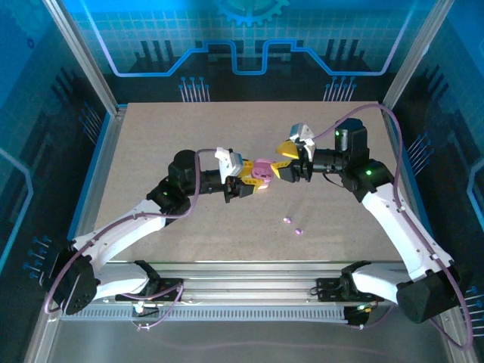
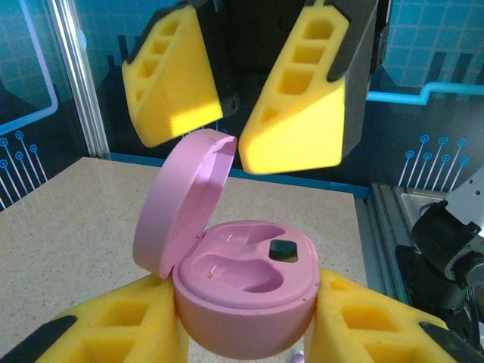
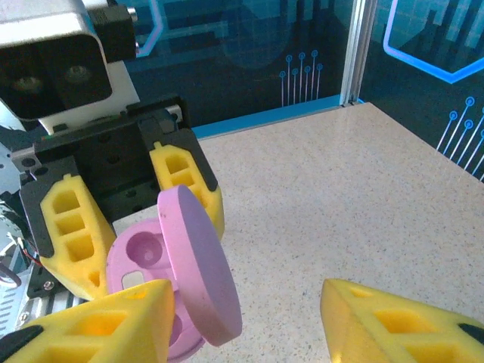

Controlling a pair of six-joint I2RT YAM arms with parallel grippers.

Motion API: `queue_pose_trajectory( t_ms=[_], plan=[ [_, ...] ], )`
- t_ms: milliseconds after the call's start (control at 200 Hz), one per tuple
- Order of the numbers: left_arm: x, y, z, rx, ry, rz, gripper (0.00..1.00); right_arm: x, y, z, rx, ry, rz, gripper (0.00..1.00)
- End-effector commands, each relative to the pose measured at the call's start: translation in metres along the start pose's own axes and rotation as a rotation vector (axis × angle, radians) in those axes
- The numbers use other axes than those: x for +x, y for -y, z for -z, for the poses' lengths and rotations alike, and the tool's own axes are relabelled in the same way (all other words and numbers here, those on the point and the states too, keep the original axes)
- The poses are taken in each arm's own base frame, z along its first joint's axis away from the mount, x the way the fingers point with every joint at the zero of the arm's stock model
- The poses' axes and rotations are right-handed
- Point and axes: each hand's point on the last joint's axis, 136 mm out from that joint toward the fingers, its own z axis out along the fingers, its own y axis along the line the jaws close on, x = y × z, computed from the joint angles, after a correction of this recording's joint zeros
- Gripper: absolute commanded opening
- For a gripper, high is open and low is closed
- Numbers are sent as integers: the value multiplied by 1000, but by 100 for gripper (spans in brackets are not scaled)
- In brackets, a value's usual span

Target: Insert wireless bluetooth earbuds into charging case

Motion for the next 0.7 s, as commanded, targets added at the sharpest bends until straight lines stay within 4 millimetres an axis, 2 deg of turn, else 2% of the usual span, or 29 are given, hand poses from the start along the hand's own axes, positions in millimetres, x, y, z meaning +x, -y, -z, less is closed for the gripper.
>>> queue_pose_trajectory(
  t_ms=[0, 250, 440, 690],
  plan=[
    [-12, 3, 4, -8, 43, -24, 37, -3, -1, 2, 23, -12, 10, 56],
    [-15, 10, 3, 39, 51, -13, 36, -9, -5, -9, -13, -9, 56, 52],
    [-16, 12, 2, 58, 45, -4, 37, -16, -9, -17, -52, -1, 99, 36],
    [-19, 13, 2, 61, 50, 12, 39, -12, -18, -20, -94, -23, 135, 21]
  ],
)
